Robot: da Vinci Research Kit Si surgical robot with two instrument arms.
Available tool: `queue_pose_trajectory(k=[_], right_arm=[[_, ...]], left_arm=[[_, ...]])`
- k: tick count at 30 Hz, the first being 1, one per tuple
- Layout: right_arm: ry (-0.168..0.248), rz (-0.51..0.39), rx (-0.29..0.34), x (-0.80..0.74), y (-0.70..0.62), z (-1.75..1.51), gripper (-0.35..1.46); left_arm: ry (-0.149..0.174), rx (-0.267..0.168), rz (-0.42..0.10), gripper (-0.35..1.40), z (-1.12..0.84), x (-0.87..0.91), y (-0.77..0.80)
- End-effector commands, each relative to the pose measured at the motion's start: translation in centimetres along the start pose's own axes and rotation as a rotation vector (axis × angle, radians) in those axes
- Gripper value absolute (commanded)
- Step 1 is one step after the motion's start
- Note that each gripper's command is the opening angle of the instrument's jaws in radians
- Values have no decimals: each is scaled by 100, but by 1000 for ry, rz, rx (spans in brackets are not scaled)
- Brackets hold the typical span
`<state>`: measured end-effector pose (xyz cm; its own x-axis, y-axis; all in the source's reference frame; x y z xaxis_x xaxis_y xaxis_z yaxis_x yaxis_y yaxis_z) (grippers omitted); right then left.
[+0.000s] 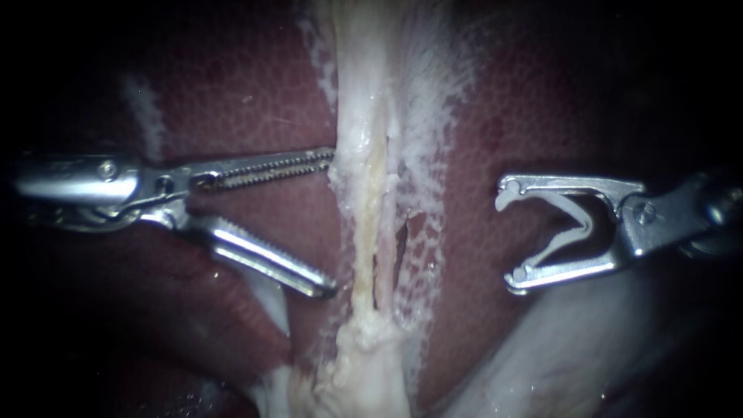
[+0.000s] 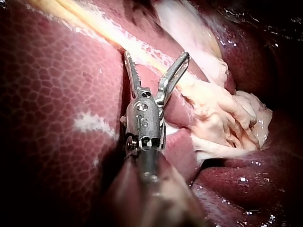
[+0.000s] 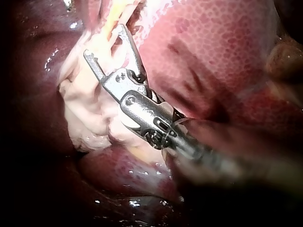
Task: Grabbing gallbladder
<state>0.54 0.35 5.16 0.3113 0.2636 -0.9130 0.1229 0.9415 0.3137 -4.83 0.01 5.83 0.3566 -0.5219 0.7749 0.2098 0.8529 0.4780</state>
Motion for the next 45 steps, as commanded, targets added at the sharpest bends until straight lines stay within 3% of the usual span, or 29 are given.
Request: queue_pose_trajectory(k=[1, 7, 10, 18, 23, 26, 34, 45], right_arm=[[0, 0, 0, -1, 0, 0, 58], [0, 0, -1, 0, 0, 1, 58], [0, 0, -1, 0, 0, 1, 58], [0, 0, -1, 0, 1, 2, 58], [0, 0, -1, -1, 1, 2, 58], [0, 0, -1, -1, 1, 2, 58], [0, 0, -1, -1, 1, 2, 58], [0, 0, -1, -1, 1, 2, 58]], left_arm=[[0, -2, -5, 96, 0, -1, 0], [-2, 0, -53, 84, 6, -2, 4], [-2, -5, -77, 71, 7, 0, 13], [-4, -55, -150, 64, 5, 16, 45], [2, -70, -192, 17, 2, 18, 46], [15, -72, -222, -35, -1, 17, 43], [56, -87, -264, -35, -6, 15, 37], [60, -94, -283, -35, -8, 16, 37]])
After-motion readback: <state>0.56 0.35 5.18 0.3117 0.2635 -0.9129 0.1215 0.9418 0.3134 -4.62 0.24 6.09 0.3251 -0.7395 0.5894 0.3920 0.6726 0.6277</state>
